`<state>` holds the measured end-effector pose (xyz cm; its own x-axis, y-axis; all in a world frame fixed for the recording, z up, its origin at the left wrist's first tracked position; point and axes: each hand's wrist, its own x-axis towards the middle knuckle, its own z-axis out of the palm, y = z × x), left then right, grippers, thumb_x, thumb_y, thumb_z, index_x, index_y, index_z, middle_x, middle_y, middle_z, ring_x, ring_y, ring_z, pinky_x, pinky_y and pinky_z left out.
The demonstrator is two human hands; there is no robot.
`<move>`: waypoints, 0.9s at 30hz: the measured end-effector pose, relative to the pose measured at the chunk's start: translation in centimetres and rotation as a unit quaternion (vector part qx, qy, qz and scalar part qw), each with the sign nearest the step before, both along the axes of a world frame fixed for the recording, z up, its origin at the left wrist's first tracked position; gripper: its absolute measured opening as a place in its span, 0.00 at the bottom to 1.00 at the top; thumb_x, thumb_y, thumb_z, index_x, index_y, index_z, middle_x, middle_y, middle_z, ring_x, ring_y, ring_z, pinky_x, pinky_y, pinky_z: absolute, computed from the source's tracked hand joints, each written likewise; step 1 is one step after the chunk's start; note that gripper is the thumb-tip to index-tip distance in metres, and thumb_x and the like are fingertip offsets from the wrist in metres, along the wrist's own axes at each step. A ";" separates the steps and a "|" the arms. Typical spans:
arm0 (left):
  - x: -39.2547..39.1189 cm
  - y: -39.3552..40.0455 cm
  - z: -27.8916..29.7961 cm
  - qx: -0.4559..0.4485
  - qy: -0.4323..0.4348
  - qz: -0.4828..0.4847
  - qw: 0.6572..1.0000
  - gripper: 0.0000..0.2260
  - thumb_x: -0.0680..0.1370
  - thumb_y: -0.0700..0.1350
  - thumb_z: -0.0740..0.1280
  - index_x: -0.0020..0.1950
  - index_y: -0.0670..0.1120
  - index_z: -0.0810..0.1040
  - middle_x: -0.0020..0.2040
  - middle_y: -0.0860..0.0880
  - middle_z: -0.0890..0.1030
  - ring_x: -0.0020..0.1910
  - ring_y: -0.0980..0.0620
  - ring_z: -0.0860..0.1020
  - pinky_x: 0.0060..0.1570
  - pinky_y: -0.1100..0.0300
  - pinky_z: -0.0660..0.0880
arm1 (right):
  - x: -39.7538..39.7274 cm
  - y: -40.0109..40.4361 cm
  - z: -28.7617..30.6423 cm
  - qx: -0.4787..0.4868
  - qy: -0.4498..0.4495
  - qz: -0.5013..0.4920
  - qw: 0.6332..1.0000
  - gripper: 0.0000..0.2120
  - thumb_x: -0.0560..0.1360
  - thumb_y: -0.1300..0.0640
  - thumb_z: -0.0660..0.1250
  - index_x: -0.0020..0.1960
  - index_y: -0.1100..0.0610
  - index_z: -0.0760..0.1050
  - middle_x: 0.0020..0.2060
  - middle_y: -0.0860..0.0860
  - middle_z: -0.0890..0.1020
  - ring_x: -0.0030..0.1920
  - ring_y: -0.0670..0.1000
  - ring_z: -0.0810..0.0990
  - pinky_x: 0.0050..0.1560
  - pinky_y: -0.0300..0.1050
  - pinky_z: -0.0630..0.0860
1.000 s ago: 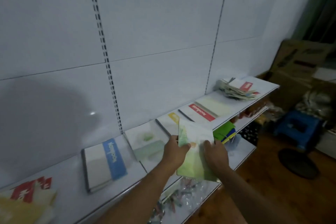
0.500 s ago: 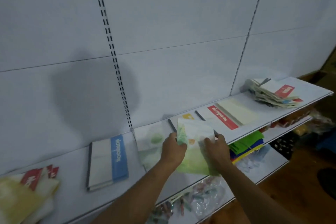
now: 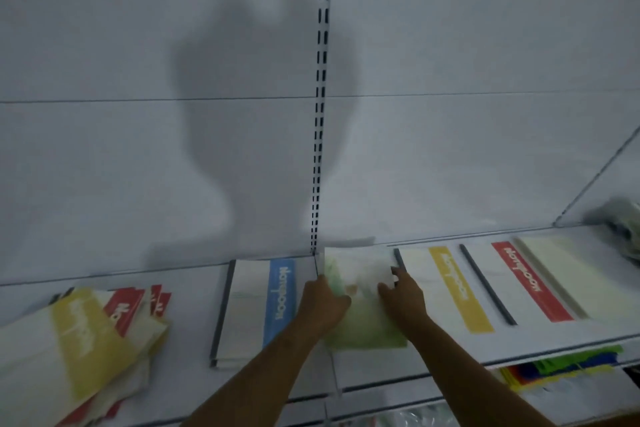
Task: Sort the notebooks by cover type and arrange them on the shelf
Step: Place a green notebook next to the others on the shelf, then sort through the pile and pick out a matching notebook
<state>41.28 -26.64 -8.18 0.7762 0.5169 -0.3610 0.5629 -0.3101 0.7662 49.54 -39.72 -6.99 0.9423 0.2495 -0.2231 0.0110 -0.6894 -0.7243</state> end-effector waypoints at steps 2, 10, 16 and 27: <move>0.8 0.2 -0.8 0.012 0.019 0.014 1.000 0.32 0.62 0.55 0.64 0.64 0.43 0.73 0.56 0.42 0.77 0.51 0.45 0.79 0.47 0.55 0.80 | 0.8 0.7 -0.8 -0.009 0.001 0.015 1.000 0.22 0.75 0.58 0.65 0.68 0.60 0.70 0.59 0.59 0.79 0.58 0.58 0.78 0.58 0.48 0.75; 2.9 -1.1 -0.9 0.069 0.114 0.038 0.990 0.32 0.77 0.51 0.64 0.75 0.38 0.55 0.71 0.39 0.62 0.70 0.40 0.64 0.68 0.52 0.64 | 2.8 2.0 -2.5 -0.124 -0.026 0.073 0.989 0.18 0.73 0.57 0.64 0.60 0.65 0.70 0.55 0.61 0.77 0.54 0.59 0.77 0.47 0.44 0.72; 1.8 -1.2 -0.5 0.093 0.152 0.038 0.983 0.30 0.78 0.52 0.62 0.73 0.37 0.58 0.70 0.38 0.65 0.70 0.38 0.64 0.69 0.47 0.64 | 2.1 4.4 -1.4 -0.202 -0.071 0.089 0.973 0.32 0.70 0.56 0.68 0.69 0.62 0.60 0.67 0.61 0.65 0.66 0.62 0.66 0.63 0.52 0.67; -14.8 9.1 4.2 0.155 0.061 0.329 0.929 0.16 0.78 0.51 0.63 0.62 0.44 0.72 0.60 0.44 0.75 0.61 0.47 0.74 0.59 0.58 0.71 | -9.1 19.2 0.8 0.045 -0.029 0.396 0.917 0.12 0.78 0.57 0.63 0.57 0.62 0.75 0.52 0.58 0.80 0.55 0.57 0.78 0.53 0.43 0.70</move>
